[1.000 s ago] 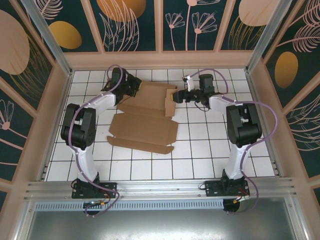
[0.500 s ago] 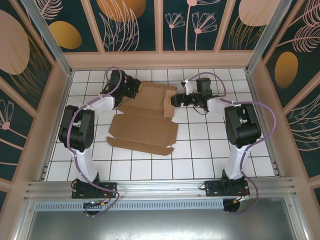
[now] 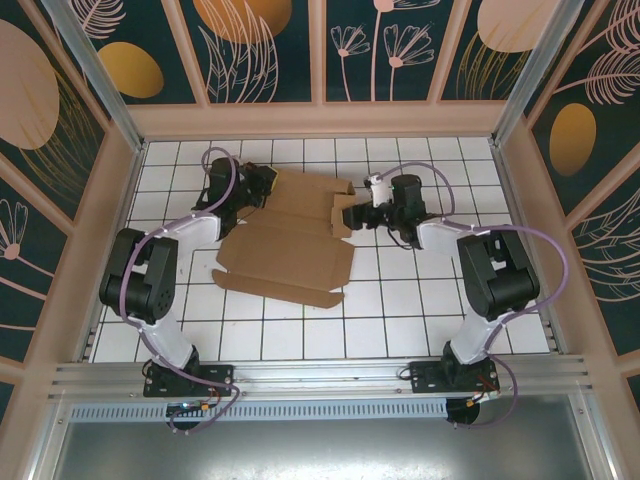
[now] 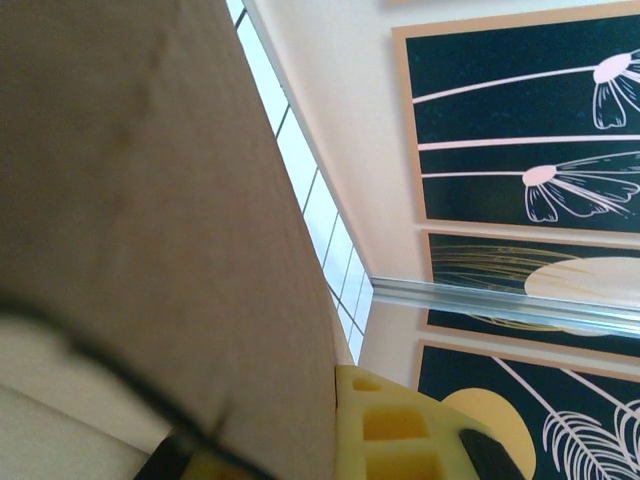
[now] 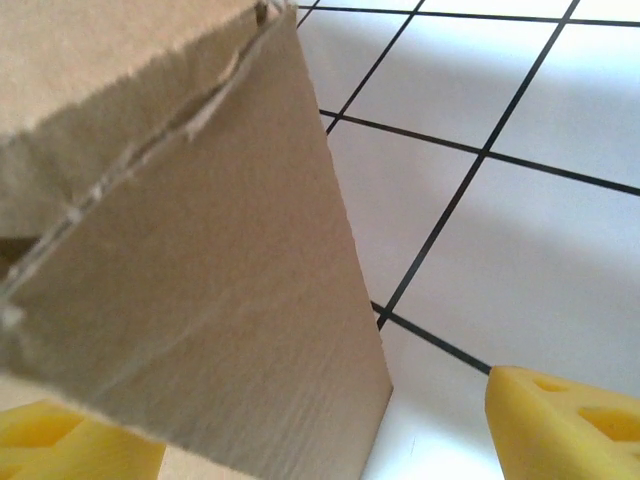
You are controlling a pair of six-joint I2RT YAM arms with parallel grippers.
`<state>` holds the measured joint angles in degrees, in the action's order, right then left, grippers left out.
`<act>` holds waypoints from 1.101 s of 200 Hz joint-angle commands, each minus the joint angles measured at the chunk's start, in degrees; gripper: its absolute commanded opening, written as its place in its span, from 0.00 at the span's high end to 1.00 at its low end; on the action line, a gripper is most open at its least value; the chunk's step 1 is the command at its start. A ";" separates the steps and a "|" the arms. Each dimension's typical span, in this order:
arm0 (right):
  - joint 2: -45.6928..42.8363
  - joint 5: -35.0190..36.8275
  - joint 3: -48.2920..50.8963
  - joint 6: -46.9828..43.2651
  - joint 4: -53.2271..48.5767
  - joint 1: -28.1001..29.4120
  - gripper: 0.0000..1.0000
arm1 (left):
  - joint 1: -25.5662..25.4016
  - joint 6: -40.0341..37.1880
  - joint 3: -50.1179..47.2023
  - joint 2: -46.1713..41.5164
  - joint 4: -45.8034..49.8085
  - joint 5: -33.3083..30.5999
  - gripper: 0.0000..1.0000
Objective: Fold the paper box
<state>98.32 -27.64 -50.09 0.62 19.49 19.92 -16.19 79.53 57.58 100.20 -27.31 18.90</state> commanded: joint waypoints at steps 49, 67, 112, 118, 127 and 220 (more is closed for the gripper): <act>-4.49 4.78 6.14 -0.72 7.87 2.14 0.16 | -0.29 -1.57 -6.40 -3.20 -6.80 0.31 1.00; -4.07 8.50 6.61 -2.54 7.69 4.11 0.16 | -0.30 -1.42 -6.67 -3.45 -6.86 0.09 1.00; -4.18 21.21 8.92 -4.29 12.60 7.64 0.18 | -0.27 -0.98 -7.59 -3.61 -8.15 0.35 1.00; -4.08 22.83 9.10 -4.00 13.47 7.92 0.18 | -0.32 -0.87 -7.83 -3.70 -8.36 0.29 1.00; -3.86 25.62 9.08 -3.63 14.43 8.48 0.19 | -0.28 -0.76 -8.09 -3.64 -8.50 0.18 1.00; 2.01 33.29 3.39 -3.44 13.95 14.50 0.18 | -0.31 -0.17 -8.76 -3.64 -9.00 0.77 1.00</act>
<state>98.83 1.63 -44.60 -2.70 31.16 33.01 -16.16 79.37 49.80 97.54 -36.67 18.65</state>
